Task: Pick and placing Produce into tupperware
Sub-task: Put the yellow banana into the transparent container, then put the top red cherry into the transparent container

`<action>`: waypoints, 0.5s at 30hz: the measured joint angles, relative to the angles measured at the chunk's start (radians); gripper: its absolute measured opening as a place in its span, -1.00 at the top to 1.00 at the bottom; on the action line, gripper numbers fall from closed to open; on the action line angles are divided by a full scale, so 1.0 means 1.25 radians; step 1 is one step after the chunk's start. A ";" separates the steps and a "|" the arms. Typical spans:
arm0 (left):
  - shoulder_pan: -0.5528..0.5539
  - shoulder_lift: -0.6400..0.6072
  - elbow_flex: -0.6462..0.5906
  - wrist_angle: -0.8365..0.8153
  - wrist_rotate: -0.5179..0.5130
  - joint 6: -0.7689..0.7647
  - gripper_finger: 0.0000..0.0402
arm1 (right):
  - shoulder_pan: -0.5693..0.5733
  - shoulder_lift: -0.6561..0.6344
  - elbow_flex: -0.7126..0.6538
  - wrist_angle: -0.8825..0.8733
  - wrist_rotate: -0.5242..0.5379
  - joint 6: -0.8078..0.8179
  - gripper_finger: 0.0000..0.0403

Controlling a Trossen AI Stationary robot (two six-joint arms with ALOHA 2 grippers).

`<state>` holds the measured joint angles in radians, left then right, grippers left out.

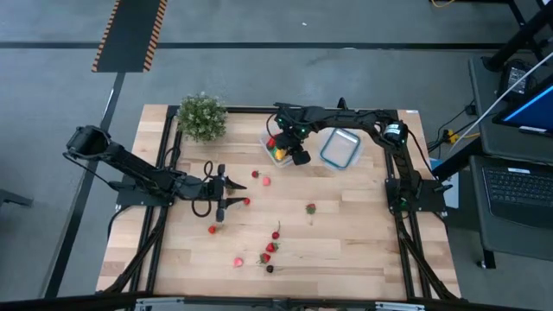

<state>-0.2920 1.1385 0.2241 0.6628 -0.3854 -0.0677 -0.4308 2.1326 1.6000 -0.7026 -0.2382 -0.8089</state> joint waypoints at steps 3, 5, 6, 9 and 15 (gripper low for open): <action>0.000 0.000 0.000 0.000 0.000 0.000 0.24 | 0.001 0.000 0.021 -0.022 -0.003 0.015 0.30; 0.000 0.000 0.000 0.000 0.000 0.000 0.24 | 0.001 0.000 0.026 -0.028 -0.017 0.028 0.23; 0.000 0.000 0.000 0.000 0.000 0.000 0.24 | 0.001 0.000 0.027 -0.028 -0.021 0.035 0.16; 0.000 0.000 0.000 0.000 0.001 0.000 0.24 | 0.001 0.000 0.028 -0.038 -0.021 0.038 0.03; 0.000 0.000 0.000 0.000 0.001 0.000 0.24 | 0.001 0.000 0.028 -0.045 -0.021 0.037 0.28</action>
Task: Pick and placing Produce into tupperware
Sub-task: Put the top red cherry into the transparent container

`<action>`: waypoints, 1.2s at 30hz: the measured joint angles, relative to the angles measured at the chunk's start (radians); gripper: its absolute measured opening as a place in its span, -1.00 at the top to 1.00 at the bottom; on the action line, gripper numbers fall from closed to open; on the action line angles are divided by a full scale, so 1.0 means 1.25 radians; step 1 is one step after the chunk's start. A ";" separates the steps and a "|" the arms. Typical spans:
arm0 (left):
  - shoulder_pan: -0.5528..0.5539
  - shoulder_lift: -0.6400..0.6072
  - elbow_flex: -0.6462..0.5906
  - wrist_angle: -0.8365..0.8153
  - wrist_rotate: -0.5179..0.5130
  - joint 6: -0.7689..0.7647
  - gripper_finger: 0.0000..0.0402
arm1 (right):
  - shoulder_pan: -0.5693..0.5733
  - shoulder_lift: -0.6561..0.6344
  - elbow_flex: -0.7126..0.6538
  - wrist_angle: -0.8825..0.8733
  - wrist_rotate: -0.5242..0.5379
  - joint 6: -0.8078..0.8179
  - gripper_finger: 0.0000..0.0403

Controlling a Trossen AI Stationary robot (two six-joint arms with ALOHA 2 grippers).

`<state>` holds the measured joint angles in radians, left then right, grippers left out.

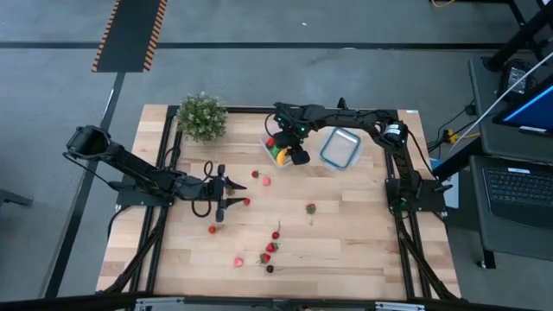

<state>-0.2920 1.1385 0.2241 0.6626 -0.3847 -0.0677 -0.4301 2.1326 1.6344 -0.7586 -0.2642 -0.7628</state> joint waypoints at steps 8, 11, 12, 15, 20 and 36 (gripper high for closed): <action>0.000 0.000 0.000 0.000 0.000 0.000 0.24 | 0.000 0.000 0.000 0.004 0.003 0.009 0.57; 0.000 0.000 0.000 0.000 0.000 0.000 0.24 | 0.000 -0.002 0.000 0.003 0.019 0.025 0.66; 0.000 0.000 0.000 0.000 0.000 0.000 0.24 | 0.000 -0.005 0.000 0.001 0.020 0.025 0.70; 0.000 0.000 0.000 0.000 0.000 0.000 0.24 | 0.000 -0.019 0.000 0.008 0.039 0.024 0.89; 0.000 0.000 0.000 0.000 0.000 0.000 0.24 | 0.000 -0.068 0.000 0.018 0.055 0.059 0.97; -0.001 0.000 0.000 0.001 0.000 0.000 0.24 | 0.024 -0.251 -0.072 -0.003 0.003 0.149 0.99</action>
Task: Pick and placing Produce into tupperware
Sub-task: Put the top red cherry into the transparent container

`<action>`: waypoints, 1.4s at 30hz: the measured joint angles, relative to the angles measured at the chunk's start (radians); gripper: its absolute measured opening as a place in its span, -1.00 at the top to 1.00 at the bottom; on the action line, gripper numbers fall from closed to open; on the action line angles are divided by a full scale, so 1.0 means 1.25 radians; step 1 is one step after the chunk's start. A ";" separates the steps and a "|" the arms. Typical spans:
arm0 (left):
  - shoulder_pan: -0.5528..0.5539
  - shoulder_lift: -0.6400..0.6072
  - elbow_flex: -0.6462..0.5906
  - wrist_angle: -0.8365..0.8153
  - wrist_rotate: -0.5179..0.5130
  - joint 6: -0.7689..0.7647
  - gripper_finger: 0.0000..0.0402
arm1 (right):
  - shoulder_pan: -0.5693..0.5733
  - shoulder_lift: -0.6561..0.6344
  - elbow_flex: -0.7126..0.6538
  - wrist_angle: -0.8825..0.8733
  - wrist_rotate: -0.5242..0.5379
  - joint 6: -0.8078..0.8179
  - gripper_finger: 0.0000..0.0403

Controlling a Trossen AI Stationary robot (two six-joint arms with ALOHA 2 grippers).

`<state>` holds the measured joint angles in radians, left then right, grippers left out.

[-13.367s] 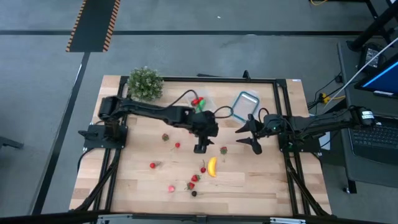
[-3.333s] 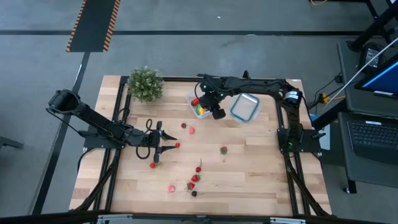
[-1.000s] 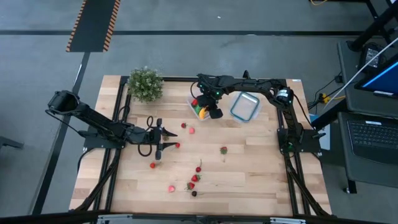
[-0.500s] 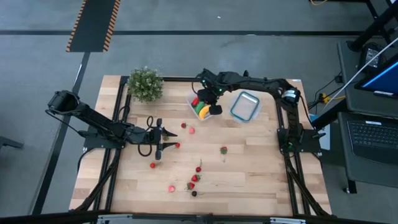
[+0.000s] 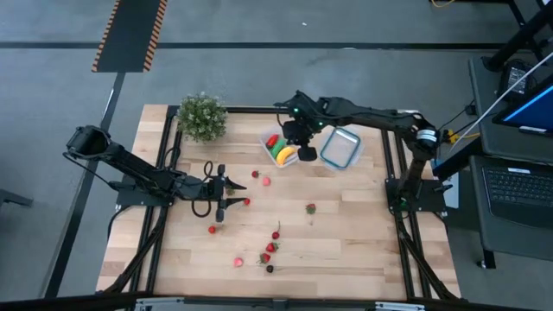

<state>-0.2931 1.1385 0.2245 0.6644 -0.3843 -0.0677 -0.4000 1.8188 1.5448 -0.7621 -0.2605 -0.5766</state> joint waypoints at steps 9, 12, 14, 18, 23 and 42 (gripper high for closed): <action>-0.002 0.000 0.000 0.002 0.010 -0.001 0.24 | 0.004 -0.170 -0.253 0.198 -0.003 0.081 0.99; -0.003 0.000 0.000 0.003 0.010 -0.001 0.24 | 0.004 -0.245 -0.349 0.280 -0.003 0.111 1.00; -0.003 0.000 0.000 0.004 0.010 -0.002 0.24 | 0.003 -0.293 -0.411 0.338 -0.003 0.134 1.00; -0.003 0.000 0.000 0.004 0.010 -0.002 0.24 | 0.007 -0.388 -0.532 0.438 -0.003 0.181 1.00; -0.003 0.000 0.000 0.004 0.009 -0.003 0.24 | 0.030 -0.501 -0.664 0.524 0.000 0.231 1.00; -0.003 0.000 0.000 0.051 0.009 -0.003 0.24 | 0.182 -0.818 -0.955 0.702 0.085 0.337 1.00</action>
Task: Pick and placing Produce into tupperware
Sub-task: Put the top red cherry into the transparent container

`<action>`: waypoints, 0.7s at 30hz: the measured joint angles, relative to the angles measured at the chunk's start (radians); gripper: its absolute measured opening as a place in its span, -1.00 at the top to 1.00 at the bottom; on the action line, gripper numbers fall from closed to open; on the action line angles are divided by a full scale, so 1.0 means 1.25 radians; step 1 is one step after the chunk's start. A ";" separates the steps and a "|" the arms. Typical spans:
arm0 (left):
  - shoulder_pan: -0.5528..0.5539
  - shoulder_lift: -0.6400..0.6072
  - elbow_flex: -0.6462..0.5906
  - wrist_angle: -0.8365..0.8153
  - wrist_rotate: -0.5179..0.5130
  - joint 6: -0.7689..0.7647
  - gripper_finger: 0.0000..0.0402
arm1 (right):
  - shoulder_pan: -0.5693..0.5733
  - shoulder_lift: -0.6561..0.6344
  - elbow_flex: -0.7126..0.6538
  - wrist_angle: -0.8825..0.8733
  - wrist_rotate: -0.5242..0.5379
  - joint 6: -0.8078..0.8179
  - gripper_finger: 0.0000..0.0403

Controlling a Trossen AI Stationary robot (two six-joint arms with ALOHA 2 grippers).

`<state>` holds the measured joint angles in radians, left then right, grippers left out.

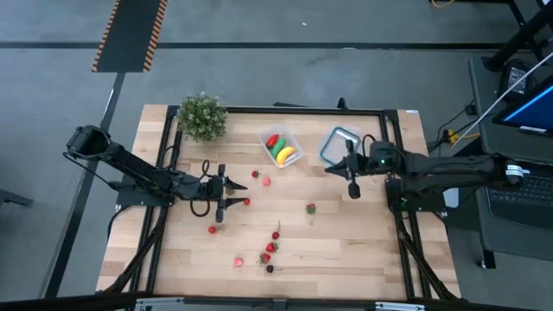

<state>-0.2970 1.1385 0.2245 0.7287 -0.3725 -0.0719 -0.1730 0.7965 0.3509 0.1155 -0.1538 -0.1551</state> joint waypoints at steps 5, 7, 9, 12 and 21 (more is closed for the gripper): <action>0.000 0.000 0.000 0.000 0.000 -0.001 0.24 | 0.054 -0.052 -0.041 0.017 0.045 0.037 1.00; 0.000 0.000 0.000 0.000 0.000 -0.003 0.24 | 0.077 -0.064 -0.067 0.063 0.059 0.051 1.00; 0.000 0.000 0.000 0.000 0.000 -0.003 0.24 | 0.100 -0.069 -0.097 0.112 0.074 0.060 1.00; 0.000 0.000 0.000 0.000 0.000 -0.004 0.24 | 0.134 -0.069 -0.134 0.183 0.105 0.067 1.00; 0.000 0.000 0.000 0.020 0.000 -0.004 0.24 | 0.197 -0.069 -0.155 0.231 0.149 0.081 1.00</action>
<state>-0.2970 1.1385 0.2245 0.7536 -0.3729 -0.0765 0.0729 0.7105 0.1577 0.4042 0.0323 -0.0540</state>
